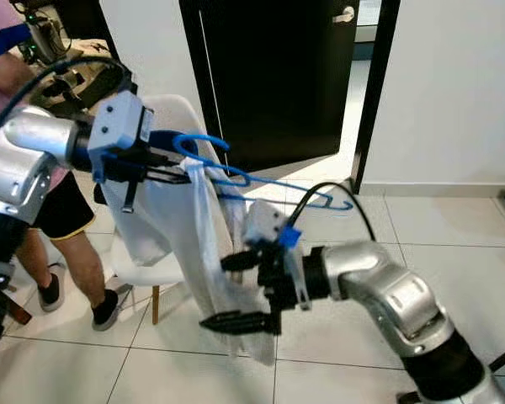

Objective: Hang hanger

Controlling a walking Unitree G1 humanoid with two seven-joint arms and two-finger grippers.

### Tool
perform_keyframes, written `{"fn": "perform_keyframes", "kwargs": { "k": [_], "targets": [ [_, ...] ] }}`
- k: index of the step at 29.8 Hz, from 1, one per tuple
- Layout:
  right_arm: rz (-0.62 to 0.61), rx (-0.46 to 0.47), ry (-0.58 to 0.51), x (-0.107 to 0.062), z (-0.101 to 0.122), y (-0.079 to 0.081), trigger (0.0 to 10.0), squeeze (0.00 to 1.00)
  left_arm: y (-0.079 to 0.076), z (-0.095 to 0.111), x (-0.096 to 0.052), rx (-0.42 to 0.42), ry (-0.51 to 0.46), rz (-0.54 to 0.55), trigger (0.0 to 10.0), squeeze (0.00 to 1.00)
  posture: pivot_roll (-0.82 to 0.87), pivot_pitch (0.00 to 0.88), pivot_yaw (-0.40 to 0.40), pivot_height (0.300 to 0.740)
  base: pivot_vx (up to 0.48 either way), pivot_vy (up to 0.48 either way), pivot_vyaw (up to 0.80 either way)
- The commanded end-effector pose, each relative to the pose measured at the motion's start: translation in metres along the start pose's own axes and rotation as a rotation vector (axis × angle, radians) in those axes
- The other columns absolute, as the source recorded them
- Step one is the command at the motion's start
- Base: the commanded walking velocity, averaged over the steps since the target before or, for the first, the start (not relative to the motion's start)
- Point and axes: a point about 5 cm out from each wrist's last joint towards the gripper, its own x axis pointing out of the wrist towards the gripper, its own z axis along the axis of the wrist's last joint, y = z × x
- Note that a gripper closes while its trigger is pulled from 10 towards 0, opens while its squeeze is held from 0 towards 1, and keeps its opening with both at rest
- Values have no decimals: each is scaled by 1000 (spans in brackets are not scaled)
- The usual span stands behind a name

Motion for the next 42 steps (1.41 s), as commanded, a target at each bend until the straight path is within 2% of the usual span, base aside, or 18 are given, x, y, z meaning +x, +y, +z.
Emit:
{"fn": "perform_keyframes", "kwargs": {
  "k": [1, 7, 9, 10, 11, 12, 14, 25, 26, 29, 30, 31, 34, 35, 37, 39, 41, 42],
  "targets": [
    [9, -20, 4, 3, 2, 0, 10000, 0, 6, 7, -2, 29, -25, 30, 0, 0, -82, 0, 77, 740, 0, 0, 0],
    [10, -27, 32, 7, -1, -2, 10000, 0, 9, 10, -3, 42, -29, 49, 0, 0, -79, 0, 73, 740, 0, 0, 0],
    [10, -30, 110, 6, -12, -1, 10000, 0, 13, 11, -6, 49, -24, 63, 0, 0, -80, 0, 73, 740, 0, 0, 0],
    [10, -30, 110, 6, -12, -1, 10000, 0, 13, 11, -6, 49, -24, 63, 0, 0, -80, 0, 73, 740, 0, 0, 0],
    [7, -39, 193, 3, -23, 0, 10000, 0, 16, 12, -9, 55, -21, 75, 0, 0, -80, 0, 72, 740, 0, 0, 0],
    [7, -39, 193, 3, -23, 0, 10000, 0, 16, 12, -9, 55, -21, 75, 0, 0, -80, 0, 72, 740, 0, 0, 0],
    [-13, -44, 274, -2, -36, -1, 10000, 0, 19, 16, -11, 64, -29, 88, 0, 0, -85, 0, 71, 740, 0, 0, 0],
    [-57, -49, 339, -10, -46, -6, 10000, 0, 23, 23, -14, 80, -47, 103, 0, 0, -85, 0, 77, 740, 0, 0, 0],
    [-69, -53, 340, -14, -46, -7, 4980, 0, 23, 22, -16, 78, -40, 101, 0, 0, -85, 0, 78, 740, 0, 0, 0],
    [-77, -56, 340, -17, -46, -9, 4980, 0, 23, 21, -17, 76, -35, 100, 0, 0, -85, 0, 78, 740, 0, 0, 0],
    [-86, -58, 339, -22, -46, -10, 0, 0, 22, 19, -18, 72, -28, 97, 0, 0, -86, 0, 79, 740, 0, 0, 0],
    [-101, -60, 338, -29, -46, -12, 0, 0, 21, 17, -19, 64, -22, 91, 0, 0, -89, 0, 78, 740, 0, 0, 0],
    [-110, -61, 339, -33, -46, -13, 0, 0, 20, 16, -20, 59, -19, 88, 0, 0, -89, 0, 78, 740, 0, 0, 0],
    [-135, -65, 338, -39, -45, -15, 0, 0, 18, 15, -22, 52, -14, 82, 0, 0, -91, 0, 76, 740, 0, 0, 0],
    [-135, -65, 338, -39, -45, -15, 0, 0, 18, 15, -22, 52, -14, 82, 0, 0, -91, 0, 76, 740, 0, 0, 0],
    [-205, -82, 330, -54, -41, -23, 0, 0, 14, 12, -24, 35, -7, 64, 0, 0, -91, 0, 72, 740, 0, 0, 0],
    [-205, -82, 330, -54, -41, -23, 0, 0, 14, 12, -24, 35, -7, 64, 0, 0, -91, 0, 72, 740, 0, 0, 0],
    [-236, -92, 326, -60, -39, -26, 0, 0, 13, 11, -26, 28, -4, 57, 0, 0, -90, 0, 70, 740, 0, 0, 0]
  ]
}}
